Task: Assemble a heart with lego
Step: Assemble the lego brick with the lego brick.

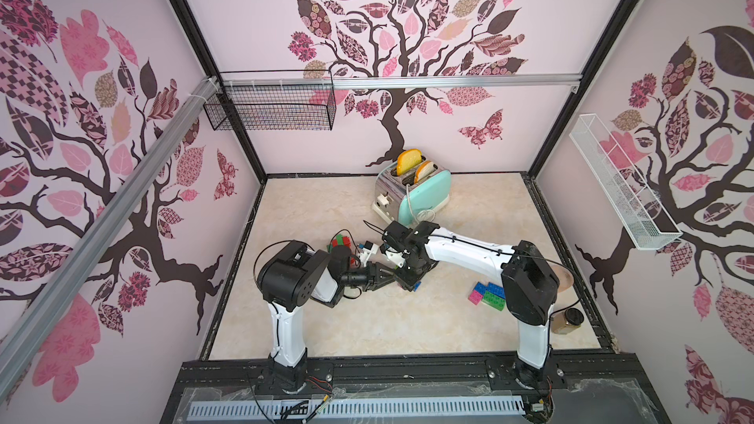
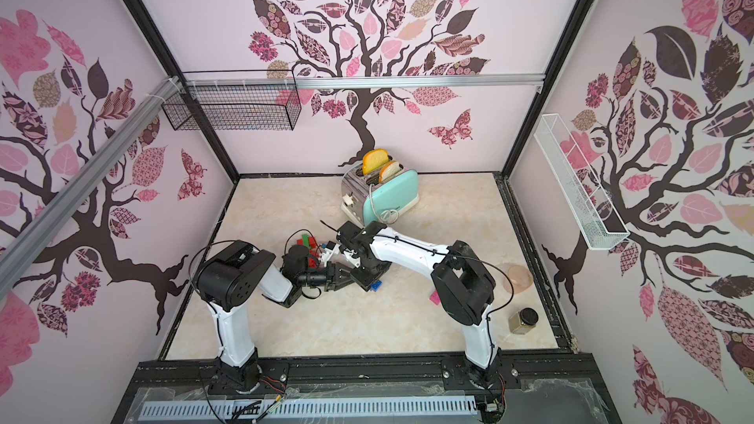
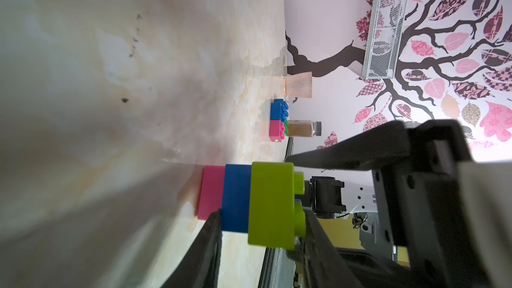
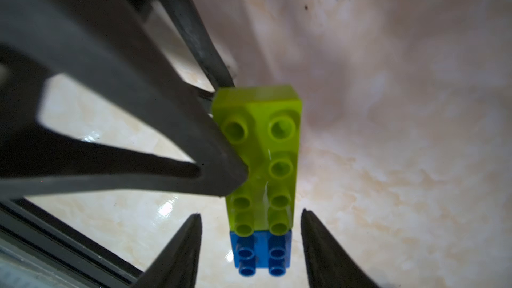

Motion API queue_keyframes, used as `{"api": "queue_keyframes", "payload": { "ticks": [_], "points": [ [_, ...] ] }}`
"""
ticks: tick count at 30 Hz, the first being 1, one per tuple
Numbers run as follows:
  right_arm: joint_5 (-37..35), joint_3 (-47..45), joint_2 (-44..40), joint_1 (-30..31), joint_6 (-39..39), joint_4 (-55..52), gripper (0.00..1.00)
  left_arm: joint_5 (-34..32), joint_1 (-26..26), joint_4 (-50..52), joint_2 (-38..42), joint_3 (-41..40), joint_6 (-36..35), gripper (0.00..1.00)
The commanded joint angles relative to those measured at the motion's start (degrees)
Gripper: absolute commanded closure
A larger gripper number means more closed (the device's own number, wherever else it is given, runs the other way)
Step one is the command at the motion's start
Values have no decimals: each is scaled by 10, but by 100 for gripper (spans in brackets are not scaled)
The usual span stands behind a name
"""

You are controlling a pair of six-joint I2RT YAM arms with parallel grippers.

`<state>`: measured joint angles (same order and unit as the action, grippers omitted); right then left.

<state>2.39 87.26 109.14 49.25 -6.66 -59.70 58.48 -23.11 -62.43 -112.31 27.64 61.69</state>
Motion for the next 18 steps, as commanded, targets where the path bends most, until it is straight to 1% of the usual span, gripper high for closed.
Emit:
{"api": "queue_keyframes", "payload": {
  "ticks": [1,3,6,11,15,18],
  "points": [
    [32,6,-56,-22,5,20,26,13,-1,-9,-5,-3,0,60],
    [34,8,-63,-33,3,16,22,13,-1,-8,-5,-3,-1,60],
    [18,8,-55,-43,1,7,20,11,0,-8,-5,-4,-1,59],
    [0,-21,-43,-50,10,27,19,9,-1,-6,-5,-3,0,58],
    [9,-40,-30,-49,15,46,18,10,-1,-5,-6,-3,0,58],
    [-8,-48,-17,-50,18,49,17,9,-1,-4,-7,-4,-1,58]
  ]
}}
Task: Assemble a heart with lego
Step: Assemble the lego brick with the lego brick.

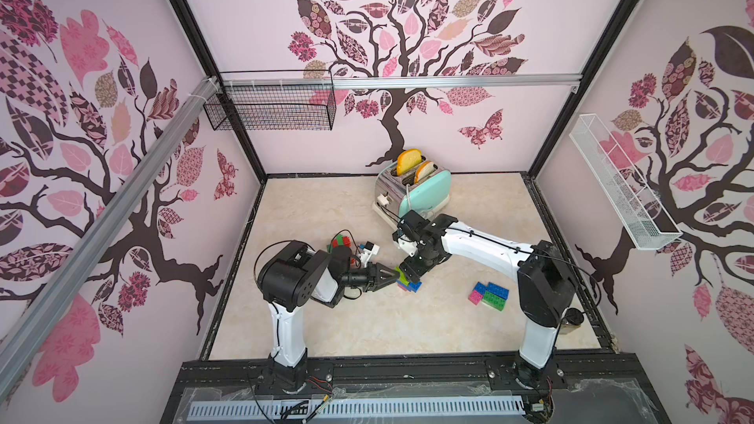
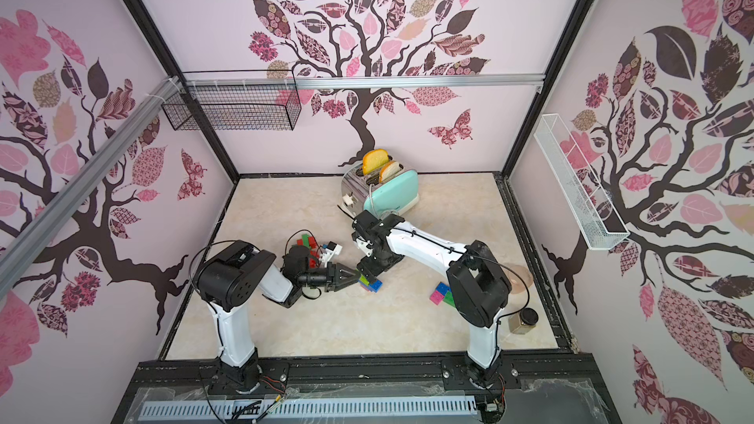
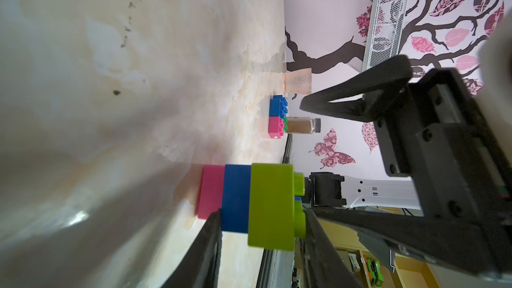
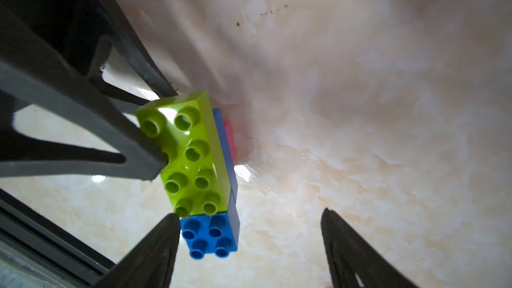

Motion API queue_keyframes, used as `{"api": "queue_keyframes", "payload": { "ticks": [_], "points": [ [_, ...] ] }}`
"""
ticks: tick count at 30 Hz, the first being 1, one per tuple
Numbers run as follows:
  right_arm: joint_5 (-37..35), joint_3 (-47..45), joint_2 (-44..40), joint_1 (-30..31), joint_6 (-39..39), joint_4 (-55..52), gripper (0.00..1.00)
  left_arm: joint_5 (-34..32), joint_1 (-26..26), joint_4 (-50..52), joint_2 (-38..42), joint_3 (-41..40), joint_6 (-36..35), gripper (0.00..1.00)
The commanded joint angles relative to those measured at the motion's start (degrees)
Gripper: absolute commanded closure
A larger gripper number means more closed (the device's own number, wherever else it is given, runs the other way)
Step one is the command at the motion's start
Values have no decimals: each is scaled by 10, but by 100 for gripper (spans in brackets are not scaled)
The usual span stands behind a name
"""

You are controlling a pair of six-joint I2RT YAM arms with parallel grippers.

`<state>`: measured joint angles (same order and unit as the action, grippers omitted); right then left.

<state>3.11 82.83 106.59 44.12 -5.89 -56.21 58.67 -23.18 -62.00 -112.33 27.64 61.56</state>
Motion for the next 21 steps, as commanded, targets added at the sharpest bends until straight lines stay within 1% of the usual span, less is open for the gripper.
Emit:
{"api": "queue_keyframes", "payload": {
  "ticks": [1,3,7,9,11,15,20,21],
  "points": [
    [-20,-5,11,2,11,15,17,7,0,-9,-6,-3,0,57],
    [-26,-6,15,2,11,18,17,7,0,-9,-7,-3,1,55],
    [-32,0,26,2,8,14,17,7,0,-9,-9,-4,1,46],
    [-32,2,28,2,8,14,17,6,0,-10,-7,-4,3,36],
    [-31,2,31,3,6,12,16,4,0,-10,-4,-6,5,29],
    [-36,3,33,6,3,8,16,0,2,-9,-3,-6,6,23],
    [-72,22,57,24,-6,-18,16,-8,10,-24,-2,-13,21,16],
    [-72,22,59,26,-5,-17,16,-10,13,-23,-1,-14,23,8]
  ]
}}
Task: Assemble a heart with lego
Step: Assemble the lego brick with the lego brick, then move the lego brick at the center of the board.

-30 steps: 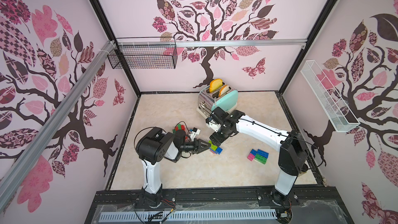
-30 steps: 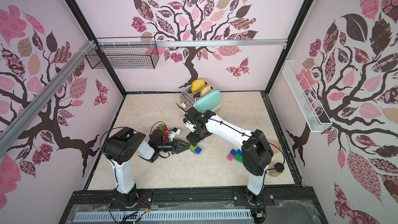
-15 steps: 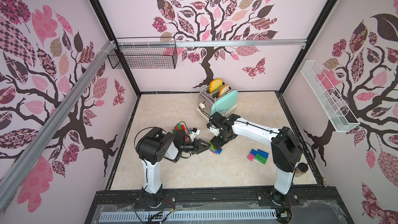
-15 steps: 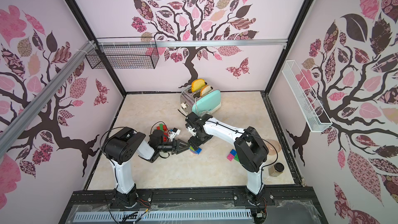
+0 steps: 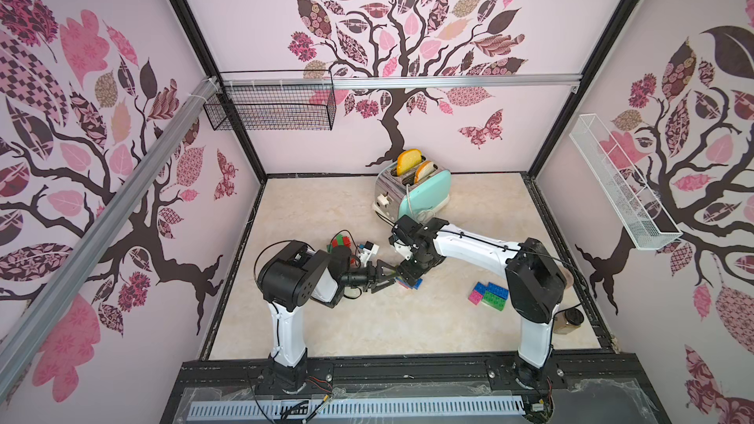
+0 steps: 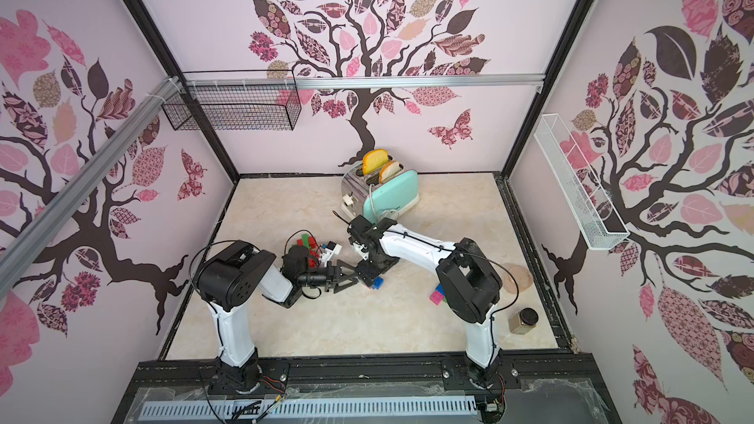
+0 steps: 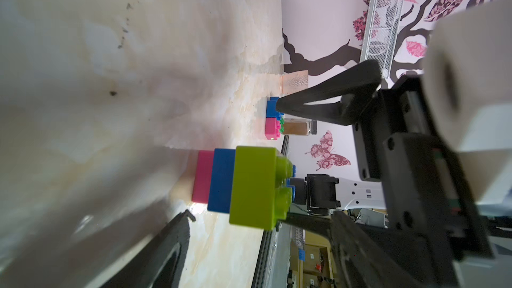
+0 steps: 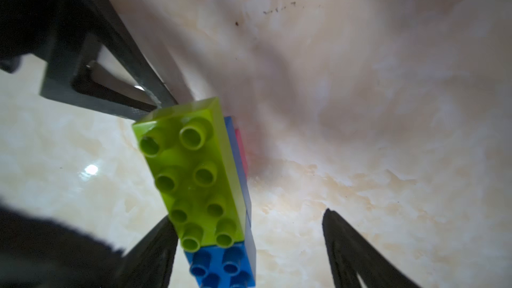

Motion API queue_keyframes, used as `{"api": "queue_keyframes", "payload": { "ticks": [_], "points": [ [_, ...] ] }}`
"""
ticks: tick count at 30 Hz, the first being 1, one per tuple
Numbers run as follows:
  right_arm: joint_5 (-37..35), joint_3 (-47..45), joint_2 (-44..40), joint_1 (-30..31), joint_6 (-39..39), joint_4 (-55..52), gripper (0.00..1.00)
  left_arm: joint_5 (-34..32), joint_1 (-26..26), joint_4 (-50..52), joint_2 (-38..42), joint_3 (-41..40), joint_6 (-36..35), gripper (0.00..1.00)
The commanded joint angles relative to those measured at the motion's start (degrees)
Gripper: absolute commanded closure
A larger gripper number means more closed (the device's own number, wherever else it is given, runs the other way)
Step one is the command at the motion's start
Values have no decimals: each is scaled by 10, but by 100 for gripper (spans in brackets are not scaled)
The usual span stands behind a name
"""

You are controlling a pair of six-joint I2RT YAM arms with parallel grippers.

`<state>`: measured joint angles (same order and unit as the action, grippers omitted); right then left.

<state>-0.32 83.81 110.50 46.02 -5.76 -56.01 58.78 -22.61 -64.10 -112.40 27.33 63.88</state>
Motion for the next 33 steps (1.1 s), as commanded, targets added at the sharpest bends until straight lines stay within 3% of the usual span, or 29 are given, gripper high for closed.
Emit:
{"api": "queue_keyframes", "payload": {
  "ticks": [1,6,10,15,18,26,33],
  "points": [
    [-34,13,22,8,-6,-19,16,-14,11,-2,1,-14,3,3],
    [-34,14,8,6,-3,-6,16,-21,19,1,7,-17,5,3],
    [5,19,-40,-3,-6,14,15,-25,19,6,15,-16,7,3],
    [68,13,-96,-46,3,13,13,-31,20,12,24,-17,9,3],
    [70,-18,-121,-81,24,16,13,-39,23,13,28,-17,16,3],
    [14,-175,-217,-203,167,33,9,-55,25,31,44,-18,22,3],
    [-5,-284,-278,-229,280,56,2,-56,25,15,43,-21,33,3]
  ]
}}
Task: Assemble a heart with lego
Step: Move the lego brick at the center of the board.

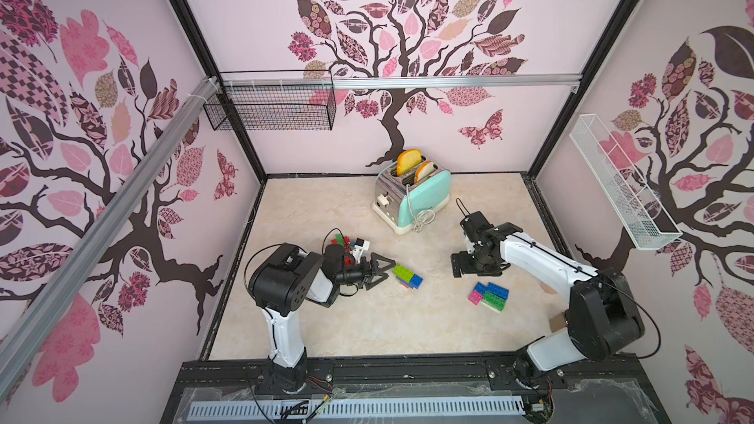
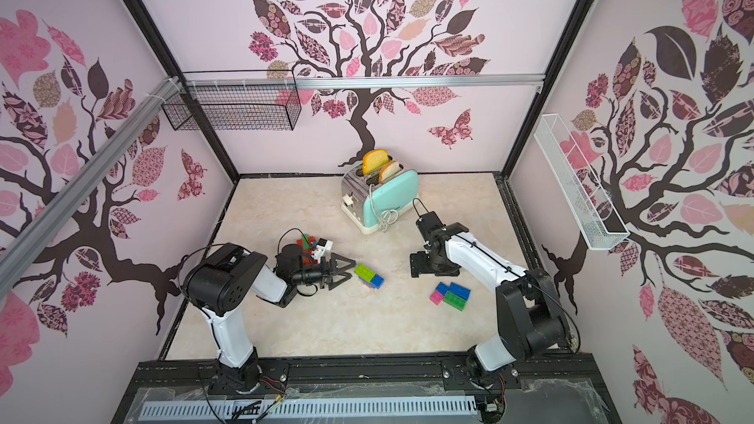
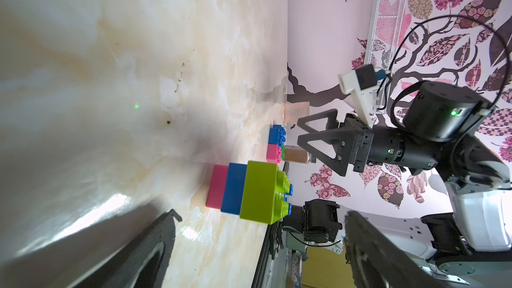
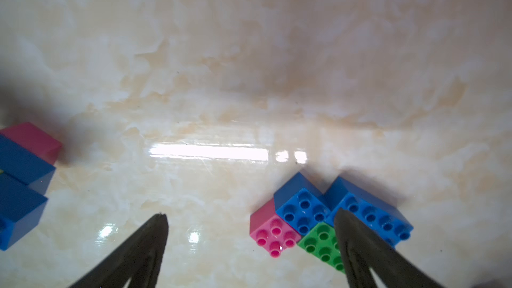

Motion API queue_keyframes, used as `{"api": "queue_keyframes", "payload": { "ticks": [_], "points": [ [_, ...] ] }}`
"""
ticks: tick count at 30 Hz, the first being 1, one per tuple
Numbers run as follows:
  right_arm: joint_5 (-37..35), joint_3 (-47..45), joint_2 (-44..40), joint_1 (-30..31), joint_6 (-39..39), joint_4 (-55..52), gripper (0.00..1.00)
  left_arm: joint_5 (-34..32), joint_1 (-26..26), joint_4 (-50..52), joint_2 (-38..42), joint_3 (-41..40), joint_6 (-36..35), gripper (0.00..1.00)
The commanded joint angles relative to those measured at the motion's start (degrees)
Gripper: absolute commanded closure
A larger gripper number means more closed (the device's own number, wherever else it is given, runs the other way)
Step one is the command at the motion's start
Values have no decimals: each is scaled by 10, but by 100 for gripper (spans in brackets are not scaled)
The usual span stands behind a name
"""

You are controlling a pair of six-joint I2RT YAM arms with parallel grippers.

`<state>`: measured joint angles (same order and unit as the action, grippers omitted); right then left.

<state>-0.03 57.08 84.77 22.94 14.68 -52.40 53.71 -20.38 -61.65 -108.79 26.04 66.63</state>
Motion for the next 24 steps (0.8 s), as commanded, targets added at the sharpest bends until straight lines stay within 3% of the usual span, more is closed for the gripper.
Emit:
{"api": "queue_keyframes", "payload": {
  "ticks": [1,3,9,15,24],
  "points": [
    [0,-32,-27,2,89,30,2,-5,3,-14,7,-10,7,3],
    [1,-55,-38,3,110,40,2,-5,3,-17,9,-14,7,3],
    [-86,-84,-107,3,148,15,1,-5,3,-13,14,-22,0,3],
    [-55,-118,-116,-12,179,29,1,-3,3,-26,6,-17,8,3],
    [-36,-167,-164,-92,194,43,0,-5,3,-6,19,-26,-8,3]
  ]
}}
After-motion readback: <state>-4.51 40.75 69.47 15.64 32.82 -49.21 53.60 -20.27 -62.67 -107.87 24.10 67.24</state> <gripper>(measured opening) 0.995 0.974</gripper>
